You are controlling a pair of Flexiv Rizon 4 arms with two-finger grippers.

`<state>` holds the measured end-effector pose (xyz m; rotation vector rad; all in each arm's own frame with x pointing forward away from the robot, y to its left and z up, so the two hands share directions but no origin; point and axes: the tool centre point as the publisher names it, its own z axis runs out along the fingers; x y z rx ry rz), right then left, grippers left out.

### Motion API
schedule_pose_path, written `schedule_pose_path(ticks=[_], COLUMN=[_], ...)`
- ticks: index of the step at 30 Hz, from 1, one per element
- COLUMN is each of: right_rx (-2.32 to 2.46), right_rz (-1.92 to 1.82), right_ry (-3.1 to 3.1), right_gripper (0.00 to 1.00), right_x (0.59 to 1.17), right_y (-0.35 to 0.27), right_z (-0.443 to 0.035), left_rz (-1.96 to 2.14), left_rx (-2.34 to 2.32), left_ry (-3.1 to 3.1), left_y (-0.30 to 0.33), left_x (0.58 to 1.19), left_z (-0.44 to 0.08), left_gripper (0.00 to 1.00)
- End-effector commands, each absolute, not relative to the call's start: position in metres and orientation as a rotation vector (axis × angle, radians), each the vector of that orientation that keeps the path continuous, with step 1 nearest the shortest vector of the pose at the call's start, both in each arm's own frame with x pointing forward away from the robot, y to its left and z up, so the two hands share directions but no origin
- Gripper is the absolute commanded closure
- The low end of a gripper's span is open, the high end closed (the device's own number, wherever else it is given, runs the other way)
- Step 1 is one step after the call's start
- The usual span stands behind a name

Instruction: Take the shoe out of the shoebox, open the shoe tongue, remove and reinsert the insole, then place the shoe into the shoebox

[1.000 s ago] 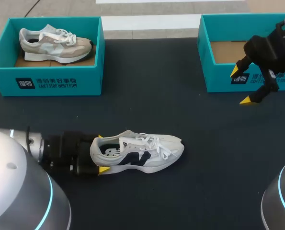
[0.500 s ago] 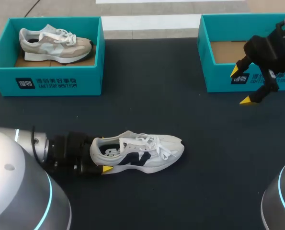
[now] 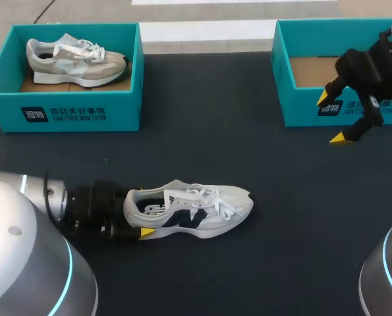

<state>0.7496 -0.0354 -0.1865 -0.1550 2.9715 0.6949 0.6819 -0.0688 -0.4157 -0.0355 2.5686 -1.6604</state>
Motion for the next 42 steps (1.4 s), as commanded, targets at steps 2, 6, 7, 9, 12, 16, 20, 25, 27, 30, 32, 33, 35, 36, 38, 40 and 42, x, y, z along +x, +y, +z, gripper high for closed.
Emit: schedule_pose_path(ticks=[2, 6, 7, 9, 12, 16, 20, 25, 27, 30, 32, 33, 35, 36, 38, 40, 42], right_rx=[-0.154, -0.154, -0.154, -0.138, -0.035, 0.294, 0.611, 1.104, 1.104, 1.104, 1.104, 1.104, 1.104, 1.104, 1.104, 1.104, 1.104], right_rz=[0.69, 0.69, 0.69, 0.707, 0.674, 0.457, 0.182, 0.022, 0.022, 0.022, 0.022, 0.022, 0.022, 0.022, 0.022, 0.022, 0.022], right_ry=[2.975, 2.975, 2.975, 3.017, 2.992, 2.979, 2.866, 2.732, 2.732, 2.732, 2.732, 2.732, 2.732, 2.732, 2.732, 2.732, 2.732], right_gripper=[0.0, 0.0, 0.0, 0.0, 0.0, 0.0, 0.0, 0.0, 0.0, 0.0, 0.0, 0.0, 0.0, 0.0, 0.0, 0.0, 0.0], right_x=[0.751, 0.751, 0.751, 0.758, 0.769, 0.772, 0.769, 0.76, 0.76, 0.76, 0.76, 0.76, 0.76, 0.76, 0.76, 0.76, 0.76], right_y=[-0.035, -0.035, -0.035, -0.028, -0.013, 0.0, 0.015, 0.032, 0.032, 0.032, 0.032, 0.032, 0.032, 0.032, 0.032, 0.032, 0.032], right_z=[-0.187, -0.187, -0.187, -0.192, -0.191, -0.19, -0.192, -0.201, -0.201, -0.201, -0.201, -0.201, -0.201, -0.201, -0.201, -0.201, -0.201], left_rz=[-1.657, -1.657, -1.657, -1.657, -1.657, -1.657, -1.657, -1.657, -1.657, -1.657, -1.657, -1.657, -1.657, -1.657, -1.657, -1.657, -1.657], left_rx=[-0.036, -0.036, -0.036, -0.036, -0.036, -0.036, -0.036, -0.036, -0.036, -0.036, -0.036, -0.036, -0.036, -0.036, -0.036, -0.036, -0.036], left_ry=[2.57, 2.57, 2.57, 2.57, 2.57, 2.57, 2.57, 2.57, 2.57, 2.57, 2.57, 2.57, 2.57, 2.57, 2.57, 2.57, 2.57], left_y=[-0.068, -0.068, -0.068, -0.068, -0.068, -0.068, -0.068, -0.068, -0.068, -0.068, -0.068, -0.068, -0.068, -0.068, -0.068, -0.068, -0.068], left_x=[0.679, 0.679, 0.679, 0.679, 0.679, 0.679, 0.679, 0.679, 0.679, 0.679, 0.679, 0.679, 0.679, 0.679, 0.679, 0.679, 0.679], left_z=[-0.418, -0.418, -0.418, -0.418, -0.418, -0.418, -0.418, -0.418, -0.418, -0.418, -0.418, -0.418, -0.418, -0.418, -0.418, -0.418, -0.418], left_gripper=[1.0, 1.0, 1.0, 1.0, 1.0, 1.0, 1.0, 1.0, 1.0, 1.0, 1.0, 1.0, 1.0, 1.0, 1.0, 1.0, 1.0])
